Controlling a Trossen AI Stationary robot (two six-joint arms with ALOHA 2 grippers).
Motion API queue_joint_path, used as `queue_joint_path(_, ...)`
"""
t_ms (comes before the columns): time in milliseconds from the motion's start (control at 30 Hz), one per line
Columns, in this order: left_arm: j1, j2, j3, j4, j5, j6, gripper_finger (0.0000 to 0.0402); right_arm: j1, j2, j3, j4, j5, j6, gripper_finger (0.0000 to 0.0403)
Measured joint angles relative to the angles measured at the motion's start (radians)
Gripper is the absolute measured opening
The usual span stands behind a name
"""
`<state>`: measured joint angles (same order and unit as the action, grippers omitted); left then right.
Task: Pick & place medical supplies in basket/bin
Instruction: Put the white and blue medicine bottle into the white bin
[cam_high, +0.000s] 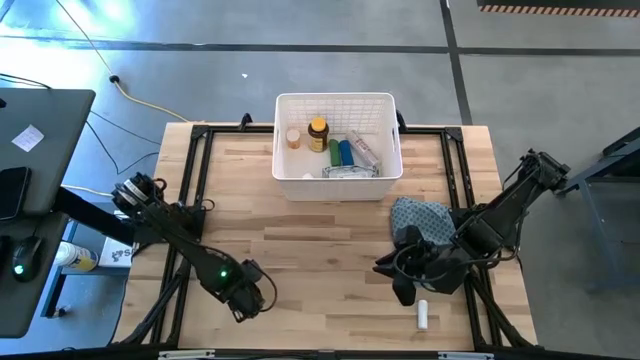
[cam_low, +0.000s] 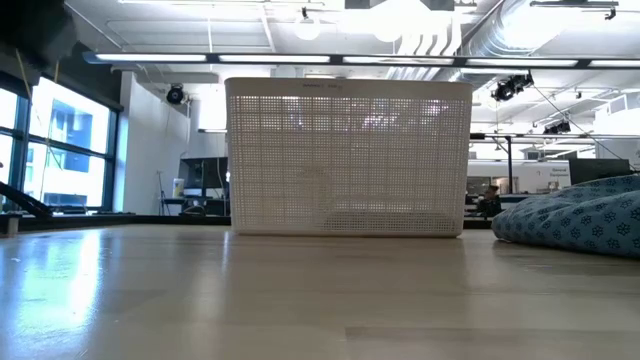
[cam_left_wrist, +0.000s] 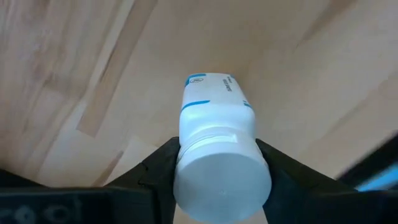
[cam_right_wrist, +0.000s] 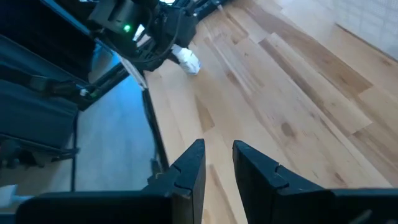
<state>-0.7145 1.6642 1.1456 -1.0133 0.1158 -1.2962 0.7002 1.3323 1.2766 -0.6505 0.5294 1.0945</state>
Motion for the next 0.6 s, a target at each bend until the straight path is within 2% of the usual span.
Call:
queue_joint_path(133,0.054,0.0,0.089,-0.071,-0.014,0.081,0.0224,0.0,-0.035,0.0,0.012,-0.01,-0.003,0.0074)
queue_joint_path(333,0.182,0.0,0.284,-0.215,-0.07,0.268,0.0203,0.003,-0.123,0.0,0.018,-0.014,-0.058,0.0074)
queue_joint_path(600,0.367,0.0,0.662,-0.46,-0.233,0.485,0.0211,0.003,-0.266,0.0,0.019,-0.001,-0.176,0.0074)
